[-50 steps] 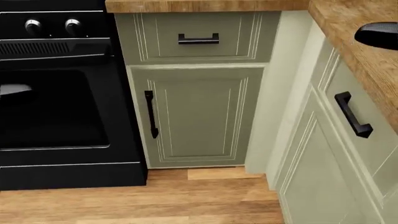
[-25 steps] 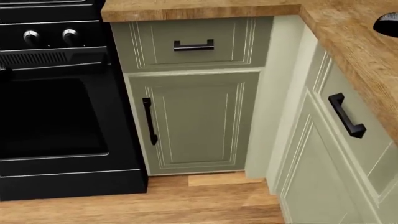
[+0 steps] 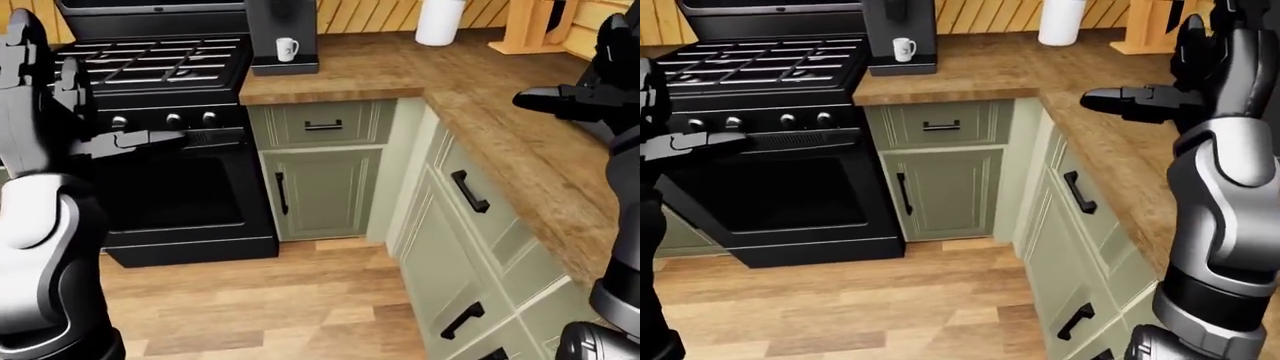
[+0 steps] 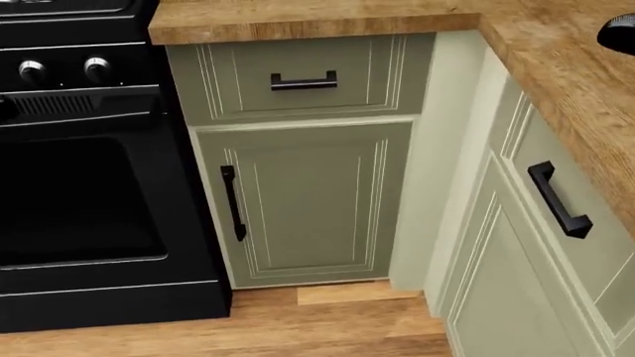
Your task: Pick the mug from under the coffee machine dispenser and place it on the counter.
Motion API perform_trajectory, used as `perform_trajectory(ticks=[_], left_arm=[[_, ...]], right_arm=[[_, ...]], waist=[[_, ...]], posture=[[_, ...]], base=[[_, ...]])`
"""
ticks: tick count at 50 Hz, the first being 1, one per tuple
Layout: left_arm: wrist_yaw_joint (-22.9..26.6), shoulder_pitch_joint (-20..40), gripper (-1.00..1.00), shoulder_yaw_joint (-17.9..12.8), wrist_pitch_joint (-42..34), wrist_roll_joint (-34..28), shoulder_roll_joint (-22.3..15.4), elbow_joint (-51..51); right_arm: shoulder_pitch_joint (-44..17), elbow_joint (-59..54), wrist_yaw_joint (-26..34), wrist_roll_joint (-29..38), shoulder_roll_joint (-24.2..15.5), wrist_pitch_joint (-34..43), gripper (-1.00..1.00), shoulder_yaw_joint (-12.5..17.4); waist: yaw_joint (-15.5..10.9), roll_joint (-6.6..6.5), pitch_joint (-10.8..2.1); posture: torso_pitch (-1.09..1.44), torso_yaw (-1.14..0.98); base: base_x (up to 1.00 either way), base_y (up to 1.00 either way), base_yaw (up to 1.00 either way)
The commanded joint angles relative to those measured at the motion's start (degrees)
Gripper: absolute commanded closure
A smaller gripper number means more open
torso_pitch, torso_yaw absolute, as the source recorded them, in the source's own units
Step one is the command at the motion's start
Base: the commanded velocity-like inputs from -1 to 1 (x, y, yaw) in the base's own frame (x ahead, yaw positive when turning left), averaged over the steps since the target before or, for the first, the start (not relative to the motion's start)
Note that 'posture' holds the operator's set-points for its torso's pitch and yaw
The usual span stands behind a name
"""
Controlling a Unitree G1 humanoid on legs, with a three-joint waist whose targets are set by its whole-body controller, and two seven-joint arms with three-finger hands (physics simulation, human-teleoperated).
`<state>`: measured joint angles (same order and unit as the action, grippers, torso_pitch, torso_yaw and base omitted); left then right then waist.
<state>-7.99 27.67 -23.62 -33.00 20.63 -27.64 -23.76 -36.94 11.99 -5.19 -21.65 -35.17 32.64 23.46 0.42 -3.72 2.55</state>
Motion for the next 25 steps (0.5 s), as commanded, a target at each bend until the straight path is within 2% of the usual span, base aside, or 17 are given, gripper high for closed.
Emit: perform_trajectory(ticks=[1,2,3,4,7,9,12,13,14,15,16,17,19,21,22,24,25], left_arm=[[0.2,0.5,-1.0,-0.9,1.3,-0.4,-0.6,-0.9],[0.3,0.0,-1.0,-1.0,1.4,-0.4,-0.4,-1.1],[0.2,0.0,-1.0,-1.2,1.2,-0.3,-0.4,-1.2],[0.0,0.6,-1.0,-1.1,0.5,-0.2,-0.6,-1.5],[0.1,0.7,-1.0,-0.8,0.6,-0.3,-0.4,-1.5],[0.2,0.4,-1.0,-1.1,0.6,-0.2,-0.4,-1.6],[0.2,0.8,-1.0,-1.0,0.6,-0.3,-0.6,-1.3],[0.2,0.8,-1.0,-1.1,0.5,-0.2,-0.7,-1.4],[0.2,0.6,-1.0,-1.1,0.5,-0.2,-0.6,-1.4],[0.3,0.5,-1.0,-1.2,0.5,-0.2,-0.6,-1.5],[0.2,0.5,-1.0,-1.2,0.5,-0.2,-0.6,-1.5],[0.2,0.5,-1.0,-1.1,0.5,-0.2,-0.6,-1.5],[0.3,0.8,-1.0,-1.2,0.4,-0.1,-0.8,-1.3],[0.2,1.2,-1.0,-1.3,0.2,0.0,-1.1,-1.2],[0.1,1.2,-1.0,-1.2,0.1,0.0,-1.0,-1.2],[0.1,1.1,-1.0,-1.1,0.1,0.1,-1.0,-1.3],[0.2,1.0,-1.0,-1.1,0.2,0.1,-0.9,-1.3]], right_arm=[[-1.1,1.5,0.0,0.0,-0.4,-1.3,-1.0,0.0],[-1.3,1.7,-0.1,-0.1,-0.4,-1.1,-1.0,-0.1],[-1.5,2.1,-0.1,-0.2,-0.5,-0.6,-1.0,-0.1],[-1.7,2.2,0.0,-0.6,-0.9,-0.3,-1.0,0.3],[-1.2,2.1,0.0,-0.6,-0.8,-0.7,-1.0,0.3],[-1.4,2.2,0.0,-0.7,-0.9,-0.4,-1.0,0.3],[-1.7,1.8,0.0,-0.7,-1.1,-0.5,-1.0,0.2],[-1.4,1.9,0.0,-0.7,-1.0,-0.6,-1.0,0.2],[-1.3,1.9,0.0,-0.6,-0.9,-0.8,-1.0,0.2],[-1.4,2.0,0.0,-0.6,-0.9,-0.7,-1.0,0.2],[-1.3,2.2,0.0,-0.7,-0.9,-0.5,-1.0,0.2],[-1.4,2.2,0.0,-0.7,-0.9,-0.5,-1.0,0.2],[-1.7,1.9,0.0,-0.7,-1.2,-0.4,-1.0,0.3],[-1.9,1.7,0.0,-0.8,-1.2,-0.4,-1.0,0.3],[-1.8,1.7,0.0,-0.7,-1.2,-0.6,-1.0,0.2],[-1.6,2.0,0.1,-0.8,-1.2,-0.5,-1.0,0.3],[-1.5,2.0,0.1,-0.8,-1.2,-0.6,-1.0,0.3]], waist=[[0.0,-1.52,-1.68],[-0.6,0.73,-1.3],[-0.4,0.0,-1.23],[-0.5,0.22,-1.28],[-0.6,1.79,-1.68],[-0.7,2.82,-1.19],[-0.8,5.53,-1.04],[-0.8,7.37,-1.5],[-1.1,7.71,-2.01],[-0.4,6.58,-1.31],[-0.7,7.08,-1.13],[-0.5,6.8,-1.26],[-0.6,5.74,-1.33],[0.0,4.92,-0.02],[0.0,4.31,-0.45],[-0.3,2.32,-0.63],[-0.1,0.8,-1.19]], posture=[[0.0,0.0],[0.0,0.0],[0.0,0.0],[0.0,0.0],[0.0,0.0],[0.0,0.0],[0.0,0.0],[0.0,0.0],[0.0,0.0],[0.0,0.0],[0.0,0.0],[0.0,0.0],[0.0,0.0],[0.0,0.0],[0.0,0.0],[0.0,0.0],[0.0,0.0]], base=[[0.07,0.01,0.0],[0.06,0.02,0.0],[0.05,0.02,0.0],[0.06,0.02,0.0],[0.05,0.02,0.0],[0.05,0.02,0.0],[0.05,0.03,0.0],[0.05,0.02,0.0],[0.05,0.02,0.0],[0.05,0.02,0.0],[0.05,0.02,0.0],[0.06,0.02,0.0],[0.06,0.02,0.0],[0.04,0.02,0.0],[0.05,0.02,0.0],[0.05,0.04,0.0],[0.05,0.02,0.0]])
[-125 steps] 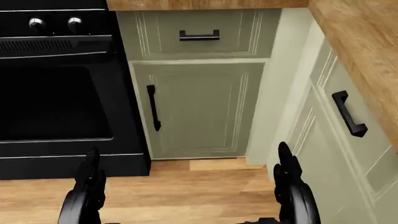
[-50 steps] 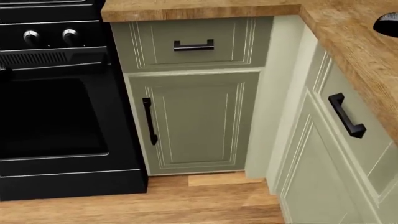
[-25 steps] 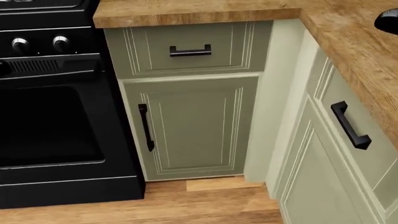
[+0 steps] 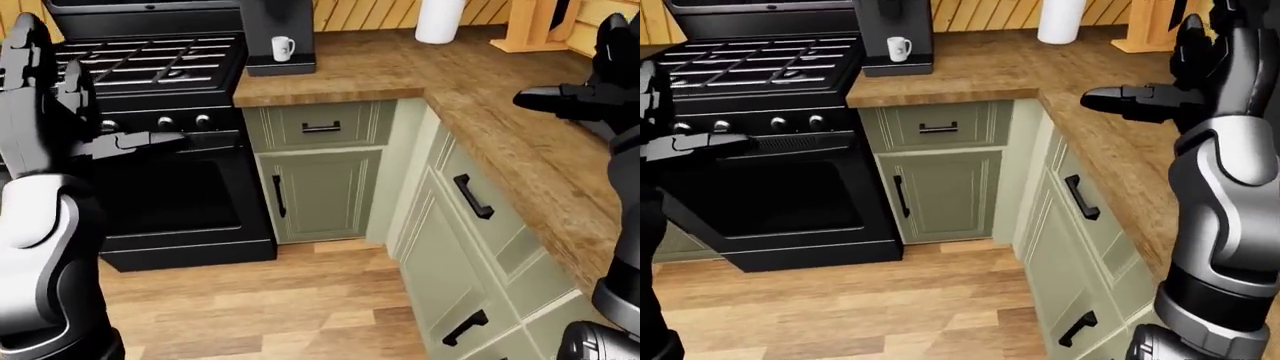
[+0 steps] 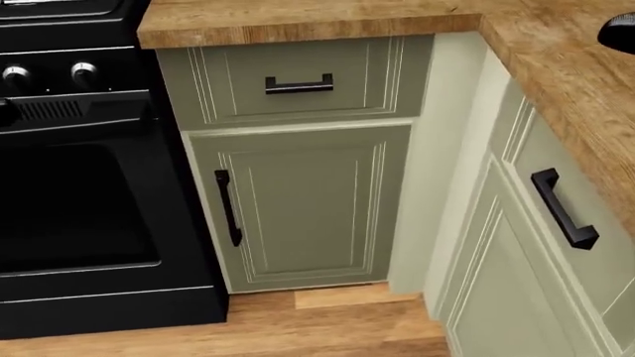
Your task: Pick the mug from under the coffee machine dispenser and place it on the counter.
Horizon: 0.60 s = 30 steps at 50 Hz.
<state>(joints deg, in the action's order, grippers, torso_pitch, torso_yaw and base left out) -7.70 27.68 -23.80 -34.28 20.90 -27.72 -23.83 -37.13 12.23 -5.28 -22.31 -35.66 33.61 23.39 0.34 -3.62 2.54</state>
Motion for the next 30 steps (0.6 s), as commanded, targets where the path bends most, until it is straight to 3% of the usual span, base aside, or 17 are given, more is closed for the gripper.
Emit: perform_trajectory(ticks=[1,2,3,6,10,13,14,15,18,22,24,25,26,28,30], left_arm=[[-0.1,1.0,-1.0,-1.0,1.4,-0.2,-0.9,-1.2],[-0.1,1.0,-1.0,-1.1,1.3,-0.1,-1.0,-1.3],[-0.2,1.0,-1.0,-1.1,1.3,-0.1,-1.0,-1.3],[-0.1,1.0,-1.0,-1.0,1.4,-0.1,-0.9,-1.2],[0.0,0.8,-1.0,-1.3,1.5,0.0,-1.1,-1.2],[-0.4,1.5,-1.0,-0.8,1.1,-0.1,-1.2,-1.1],[-0.3,1.6,-1.0,-0.6,1.1,-0.2,-1.1,-1.1],[-0.3,1.6,-1.0,-0.6,1.2,-0.2,-1.1,-1.0],[-0.1,1.2,-1.0,-1.0,1.2,-0.1,-1.1,-1.2],[-0.2,1.4,-1.0,-1.1,1.3,0.0,-1.2,-1.0],[-0.3,1.5,-1.0,-0.9,1.2,0.0,-1.2,-1.1],[-0.3,1.5,-1.0,-0.8,1.2,0.0,-1.1,-1.0],[-0.2,1.4,-1.0,-0.8,1.2,0.0,-1.1,-1.1],[-0.2,1.0,-1.0,-0.9,1.2,0.0,-0.9,-1.3],[-0.2,0.7,-1.0,-1.1,1.5,-0.1,-0.8,-1.3]], right_arm=[[-1.4,1.9,0.3,-0.2,-0.8,-1.4,-1.0,0.3],[-1.5,2.0,0.3,-0.2,-0.9,-1.3,-1.0,0.4],[-1.4,1.9,0.4,-0.2,-0.9,-1.3,-1.0,0.4],[-1.3,2.0,0.6,-0.2,-0.8,-1.4,-1.0,0.3],[-1.7,2.4,0.5,-0.2,-0.7,-0.8,-1.0,0.1],[-1.5,2.0,1.0,-0.1,-0.9,-1.3,-1.0,0.4],[-1.2,2.0,1.0,-0.1,-0.8,-1.5,-1.0,0.5],[-1.2,2.1,1.0,-0.1,-0.9,-1.3,-1.0,0.6],[-1.4,2.2,0.9,-0.2,-0.9,-1.2,-1.0,0.4],[-1.6,2.1,0.9,-0.2,-0.9,-1.1,-1.0,0.3],[-1.6,2.1,0.9,-0.3,-1.0,-1.1,-1.0,0.4],[-1.6,2.0,0.9,-0.3,-1.0,-1.1,-1.0,0.5],[-1.6,1.9,0.9,-0.2,-1.1,-1.2,-1.0,0.5],[-1.7,2.0,0.9,-0.3,-1.2,-1.1,-1.0,0.5],[-1.1,2.5,1.0,-0.5,-1.2,-0.9,-1.0,0.8]], waist=[[0.0,-1.53,-1.95],[-0.5,1.37,-1.03],[-0.3,0.22,-1.1],[-0.4,1.31,-1.87],[-0.8,3.97,-1.04],[-0.9,7.82,-1.4],[-0.5,5.33,-0.11],[-0.5,5.58,-1.33],[-0.4,5.41,-1.31],[-0.4,3.17,-0.77],[-0.2,1.14,-0.7],[-0.1,-0.88,-1.42],[-0.3,0.03,-1.51],[-0.4,0.05,-1.11],[-0.5,1.08,-1.5]], posture=[[0.0,0.0],[0.0,0.0],[0.0,0.0],[0.0,0.0],[0.0,0.0],[0.0,0.0],[0.0,0.0],[0.0,0.0],[0.0,0.0],[0.0,0.0],[0.0,0.0],[0.0,0.0],[0.0,0.0],[0.0,0.0],[0.0,0.0]], base=[[0.05,0.02,0.0],[0.05,0.02,0.0],[0.05,0.02,0.0],[0.05,0.03,0.0],[0.05,0.03,0.0],[0.05,0.02,0.0],[0.04,0.02,0.0],[0.05,0.02,0.0],[0.06,0.03,0.0],[0.05,0.03,0.0],[0.05,0.03,0.0],[0.05,0.03,0.0],[0.05,0.03,0.0],[0.05,0.02,0.0],[0.05,0.03,0.0]])
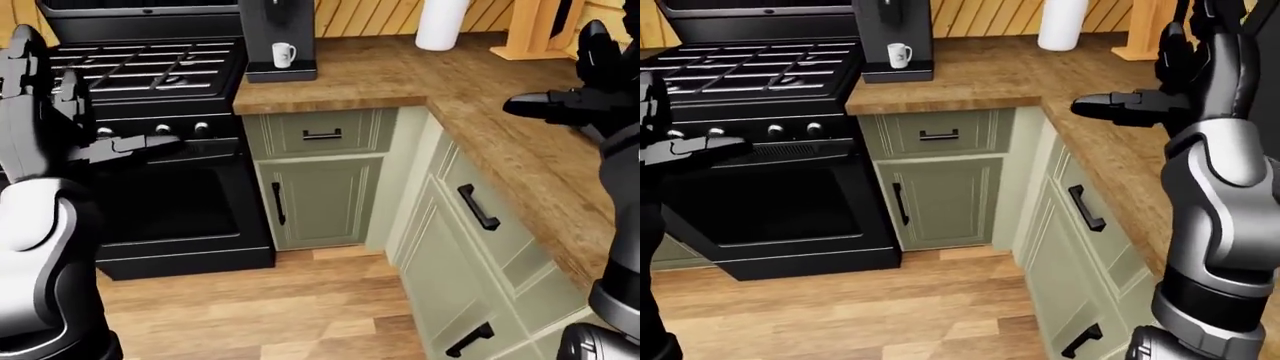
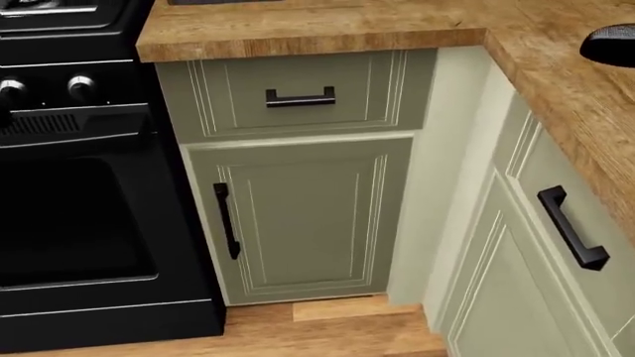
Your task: Pick the mug from under the coffee machine dispenser and place it on the counter.
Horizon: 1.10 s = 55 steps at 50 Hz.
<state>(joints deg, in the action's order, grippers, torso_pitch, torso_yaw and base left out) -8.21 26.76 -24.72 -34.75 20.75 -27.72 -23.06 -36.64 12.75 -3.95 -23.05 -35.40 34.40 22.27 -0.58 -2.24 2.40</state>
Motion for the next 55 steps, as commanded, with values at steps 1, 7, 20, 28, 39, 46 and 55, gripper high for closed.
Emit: perform_trajectory(ticks=[1,7,20,28,39,46,55], left_arm=[[0.2,1.1,-1.0,0.2,2.4,-0.2,-0.2,-2.0],[0.6,1.4,-1.0,0.6,2.7,-0.7,-0.4,-1.5],[0.8,2.3,-1.0,0.2,1.6,-0.6,-0.8,-2.0],[0.8,1.7,-1.0,0.4,1.1,-0.7,-0.2,-3.0],[0.9,2.1,-1.0,0.3,1.0,-0.7,-0.4,-2.7],[1.2,1.9,-1.0,0.4,1.6,-1.1,-0.4,-2.1],[1.2,2.4,-1.0,0.3,1.4,-1.0,-0.9,-2.1]], right_arm=[[-0.7,1.2,-0.1,1.0,-0.8,-3.1,-1.0,1.5],[0.0,1.7,0.4,1.5,-0.4,-2.9,-1.0,1.6],[-0.5,1.7,0.7,0.7,-1.3,-2.3,-1.0,2.6],[0.2,3.1,1.1,0.9,-0.6,-1.8,-1.0,2.1],[-0.7,2.7,1.1,0.5,-1.1,-1.6,-1.0,2.4],[-0.7,2.4,1.1,0.2,-1.3,-2.1,-1.0,2.2],[-0.9,2.7,1.2,0.0,-1.4,-1.9,-1.0,2.1]], waist=[[0.5,0.16,-1.33],[0.2,4.97,-1.11],[0.8,-1.17,-0.91],[0.5,0.87,-1.12],[0.4,5.06,-1.05],[1.1,0.51,-0.32],[0.5,0.61,-0.73]], posture=[[0.0,0.0],[0.0,0.0],[0.0,0.0],[0.0,0.0],[0.0,0.0],[0.0,0.0],[0.0,0.0]], base=[[0.05,0.03,0.0],[0.05,0.03,0.0],[0.05,0.03,0.0],[0.05,0.03,0.0],[0.1,0.05,0.0],[0.15,0.13,0.0],[0.17,0.13,0.0]])
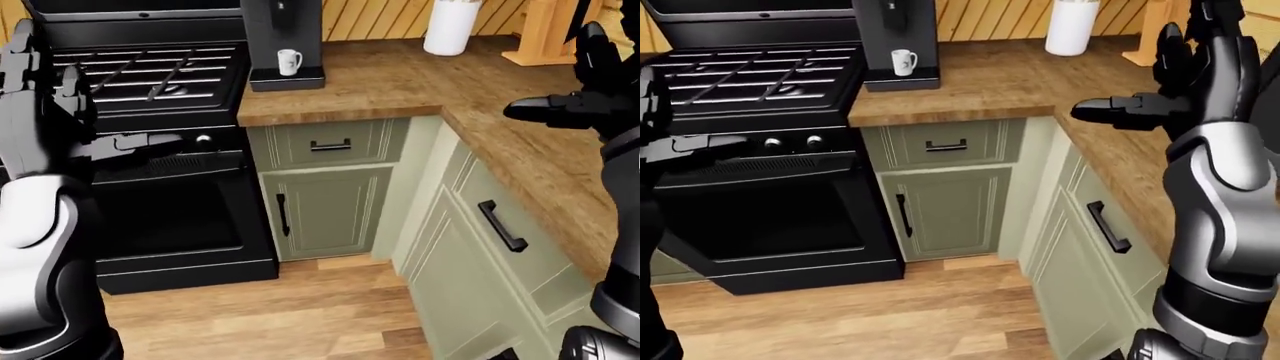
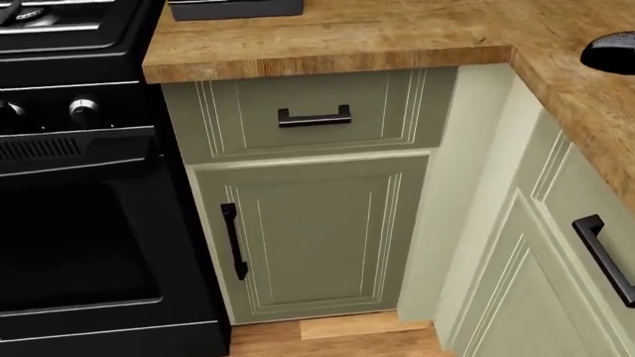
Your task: Pick the mug from under the coffee machine dispenser and place it on the counter.
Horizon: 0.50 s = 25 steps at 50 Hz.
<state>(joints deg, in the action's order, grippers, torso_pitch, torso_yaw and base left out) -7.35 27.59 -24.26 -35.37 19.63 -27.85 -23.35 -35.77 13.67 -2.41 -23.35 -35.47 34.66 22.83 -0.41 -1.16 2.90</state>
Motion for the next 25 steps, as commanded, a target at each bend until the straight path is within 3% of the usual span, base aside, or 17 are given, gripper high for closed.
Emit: perform_trajectory(ticks=[1,4,6,7,9,11,15,17,19,20,21,25], left_arm=[[0.4,1.2,-1.0,-0.2,2.2,0.1,-0.6,-1.9],[0.2,1.9,-1.0,-0.3,1.8,0.2,-1.0,-1.7],[0.1,1.9,-1.0,-0.2,1.5,0.4,-0.9,-2.2],[0.2,1.8,-1.0,0.0,1.8,0.3,-0.9,-1.9],[0.0,2.6,-1.0,-0.3,1.6,0.5,-1.3,-1.5],[-0.2,2.6,-1.0,-0.3,1.4,0.7,-1.3,-1.9],[-0.5,3.1,-1.0,-0.5,1.0,1.2,-2.0,-1.8],[-0.5,3.8,-1.0,-0.3,0.3,1.4,-2.7,-2.0],[-0.5,3.4,-1.0,-0.2,1.4,1.1,-2.2,-1.0],[-0.5,2.2,-1.0,0.2,2.1,0.8,-1.2,-1.3],[-0.3,1.7,-1.0,0.4,2.1,0.6,-0.9,-1.8],[-0.2,1.9,-1.0,-0.4,1.5,0.9,-1.1,-1.9]], right_arm=[[-1.7,1.6,-0.3,0.5,-1.4,-2.3,-1.0,1.6],[-2.2,1.5,-0.5,0.3,-1.6,-2.1,-1.0,1.5],[-1.9,1.7,-0.4,0.1,-1.7,-2.0,-1.0,1.7],[-2.0,1.3,-0.5,0.3,-1.6,-2.2,-1.0,1.5],[-2.4,1.3,-0.5,0.2,-1.8,-2.0,-1.0,1.5],[-2.3,1.3,-0.5,0.2,-1.8,-2.0,-1.0,1.5],[-2.4,2.0,-0.7,-0.3,-2.1,-1.5,-1.0,1.7],[-2.3,2.0,-0.7,-0.3,-2.0,-1.5,-1.0,1.6],[-1.9,1.8,-0.6,-0.2,-1.8,-1.9,-1.0,1.7],[-1.3,1.6,-0.3,0.3,-1.5,-2.5,-1.0,1.4],[-1.9,1.8,-0.5,0.0,-1.7,-1.8,-1.0,1.6],[-2.1,2.0,-0.5,0.2,-1.5,-1.6,-1.0,1.3]], waist=[[0.3,0.06,-1.02],[-0.1,2.39,-0.88],[-0.4,5.49,-1.63],[0.1,3.95,-1.28],[0.2,4.65,-1.01],[0.5,4.04,-1.54],[0.7,1.66,-0.55],[1.1,-0.42,-0.65],[1.2,-4.6,-2.04],[0.6,-2.26,-1.46],[0.8,-2.96,-1.12],[0.2,-0.96,-1.5]], posture=[[0.0,0.0],[0.0,0.0],[0.0,0.0],[0.0,0.0],[0.0,0.0],[0.0,0.0],[0.0,0.0],[0.0,0.0],[0.0,0.0],[0.0,0.0],[0.0,0.0],[0.0,0.0]], base=[[0.17,0.13,0.0],[0.17,0.13,0.0],[0.16,0.14,0.0],[0.18,0.13,0.0],[0.18,0.13,0.0],[0.17,0.13,0.0],[0.18,0.13,0.0],[0.18,0.13,0.0],[0.18,0.13,0.0],[0.18,0.14,0.0],[0.18,0.12,0.0],[0.18,0.13,0.0]])
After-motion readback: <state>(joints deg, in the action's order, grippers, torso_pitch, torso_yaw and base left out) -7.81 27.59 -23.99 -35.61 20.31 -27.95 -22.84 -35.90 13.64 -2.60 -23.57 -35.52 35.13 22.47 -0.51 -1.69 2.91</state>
